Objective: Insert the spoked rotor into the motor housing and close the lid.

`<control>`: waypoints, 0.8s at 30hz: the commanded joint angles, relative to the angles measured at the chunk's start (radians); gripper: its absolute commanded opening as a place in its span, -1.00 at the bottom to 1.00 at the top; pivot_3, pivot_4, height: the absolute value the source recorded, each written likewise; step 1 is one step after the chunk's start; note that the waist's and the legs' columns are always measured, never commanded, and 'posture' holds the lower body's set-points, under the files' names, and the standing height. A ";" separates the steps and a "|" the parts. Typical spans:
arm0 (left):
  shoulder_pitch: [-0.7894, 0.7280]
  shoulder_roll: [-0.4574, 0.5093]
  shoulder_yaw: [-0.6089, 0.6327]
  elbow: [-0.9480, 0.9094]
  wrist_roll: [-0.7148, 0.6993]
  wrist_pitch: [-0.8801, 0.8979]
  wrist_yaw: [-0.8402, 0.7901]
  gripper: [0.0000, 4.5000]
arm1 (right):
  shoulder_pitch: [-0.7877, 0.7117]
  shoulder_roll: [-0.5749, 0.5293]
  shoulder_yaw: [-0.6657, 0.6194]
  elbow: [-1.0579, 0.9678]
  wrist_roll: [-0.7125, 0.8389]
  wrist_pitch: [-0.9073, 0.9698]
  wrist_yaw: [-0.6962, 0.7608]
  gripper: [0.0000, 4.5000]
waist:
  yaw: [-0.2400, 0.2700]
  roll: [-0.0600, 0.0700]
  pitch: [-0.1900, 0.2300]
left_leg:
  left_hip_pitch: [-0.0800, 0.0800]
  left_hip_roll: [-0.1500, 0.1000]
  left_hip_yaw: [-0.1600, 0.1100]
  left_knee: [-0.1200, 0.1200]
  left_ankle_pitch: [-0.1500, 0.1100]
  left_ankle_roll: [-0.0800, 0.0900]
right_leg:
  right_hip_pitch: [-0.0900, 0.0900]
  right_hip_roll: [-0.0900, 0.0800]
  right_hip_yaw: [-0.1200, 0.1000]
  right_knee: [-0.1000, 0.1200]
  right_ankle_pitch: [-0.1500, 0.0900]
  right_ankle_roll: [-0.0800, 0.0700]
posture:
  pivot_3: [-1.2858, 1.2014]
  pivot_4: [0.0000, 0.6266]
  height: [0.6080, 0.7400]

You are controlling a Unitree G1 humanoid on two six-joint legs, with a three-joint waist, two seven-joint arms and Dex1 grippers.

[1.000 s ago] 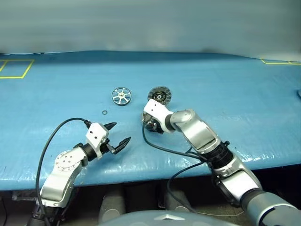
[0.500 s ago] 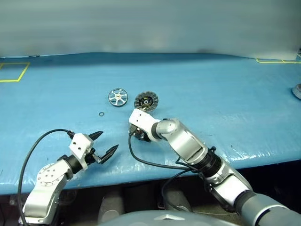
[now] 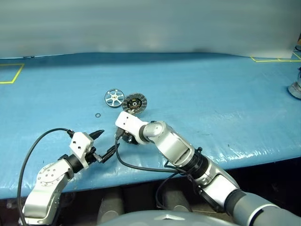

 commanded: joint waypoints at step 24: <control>-0.094 0.009 -0.028 0.004 -0.018 0.025 -0.024 1.00 | -0.042 0.092 -0.262 -0.356 0.155 0.273 -0.124 0.82 | 0.038 0.005 0.004 | -0.020 -0.004 0.001 0.003 0.000 -0.002 | -0.013 -0.004 0.000 -0.002 0.006 0.012 | 0.03 -0.52 1.00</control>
